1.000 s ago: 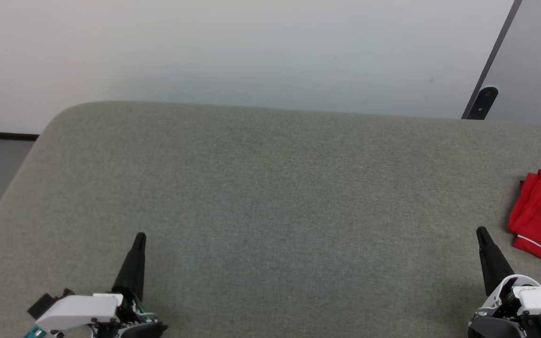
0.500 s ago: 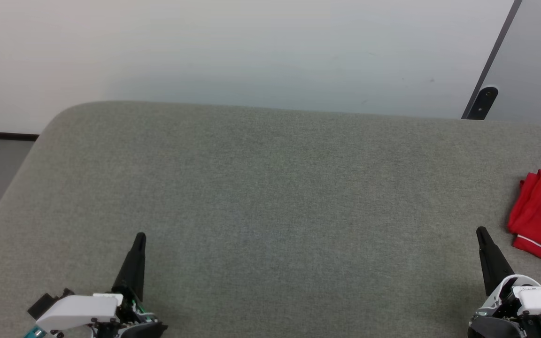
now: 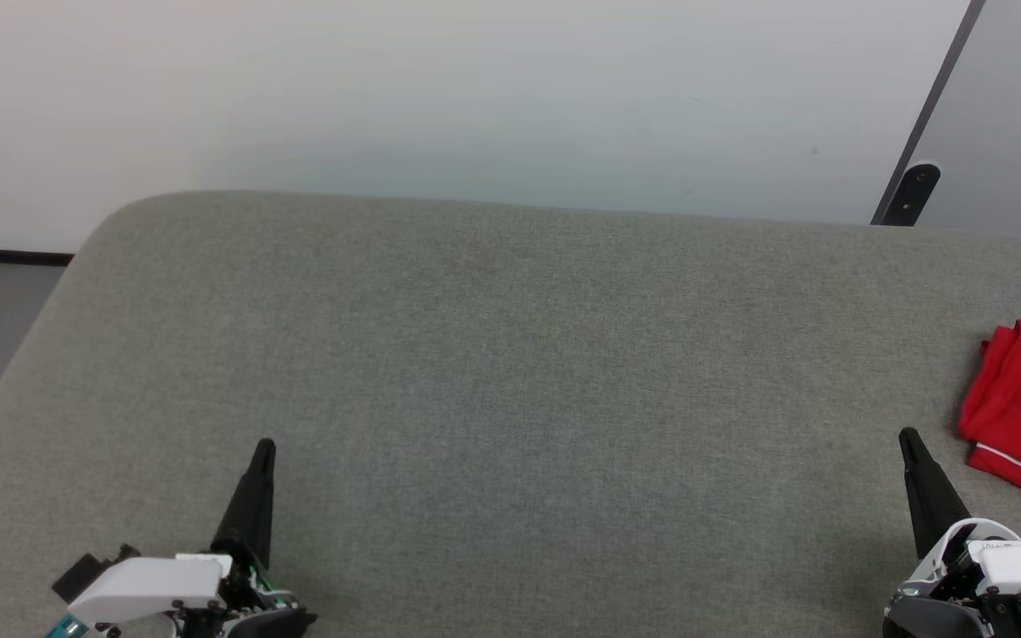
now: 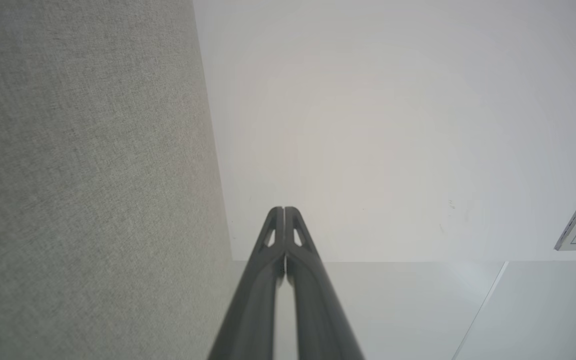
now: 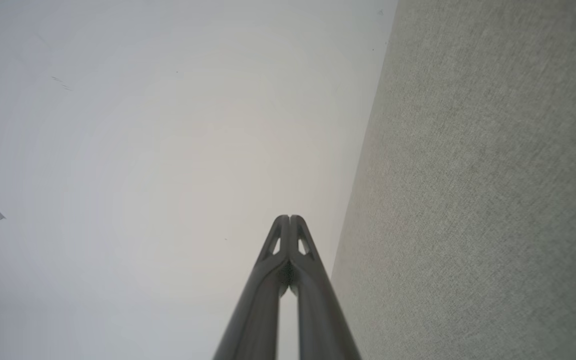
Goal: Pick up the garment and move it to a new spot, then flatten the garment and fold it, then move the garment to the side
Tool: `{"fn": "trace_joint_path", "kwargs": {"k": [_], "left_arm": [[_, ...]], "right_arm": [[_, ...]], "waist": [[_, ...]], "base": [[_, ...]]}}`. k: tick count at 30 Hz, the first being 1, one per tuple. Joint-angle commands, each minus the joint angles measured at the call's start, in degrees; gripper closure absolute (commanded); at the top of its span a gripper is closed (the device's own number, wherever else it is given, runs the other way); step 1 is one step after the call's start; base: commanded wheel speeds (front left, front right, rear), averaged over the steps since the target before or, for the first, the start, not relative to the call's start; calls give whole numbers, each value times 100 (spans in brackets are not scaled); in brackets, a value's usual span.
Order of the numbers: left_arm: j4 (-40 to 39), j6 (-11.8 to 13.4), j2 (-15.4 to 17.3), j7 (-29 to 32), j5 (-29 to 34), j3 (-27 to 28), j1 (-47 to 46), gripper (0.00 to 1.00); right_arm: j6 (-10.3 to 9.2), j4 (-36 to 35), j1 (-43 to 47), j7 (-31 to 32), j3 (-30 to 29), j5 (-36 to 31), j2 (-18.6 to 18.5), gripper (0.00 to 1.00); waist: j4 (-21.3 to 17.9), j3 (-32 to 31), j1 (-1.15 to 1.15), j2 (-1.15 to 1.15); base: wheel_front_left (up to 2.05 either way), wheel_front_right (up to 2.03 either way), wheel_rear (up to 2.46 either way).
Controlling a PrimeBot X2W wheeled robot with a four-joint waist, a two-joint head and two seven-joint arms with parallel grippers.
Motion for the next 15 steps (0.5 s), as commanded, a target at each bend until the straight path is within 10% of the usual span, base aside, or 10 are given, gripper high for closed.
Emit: {"fn": "trace_joint_path", "kwargs": {"k": [1, 15], "left_arm": [[7, 0, -8, 19, -5, 20, -62, 100], [7, -1, -8, 19, -4, 21, -62, 100]], "right_arm": [[-4, 1, -23, 13, 22, 23, 20, 100], [-4, 1, -23, 13, 22, 23, 20, 100]], "waist": [[0, 0, 0, 0], [0, 0, 0, 0]], "base": [[0, 0, 0], [0, 0, 0]]}}
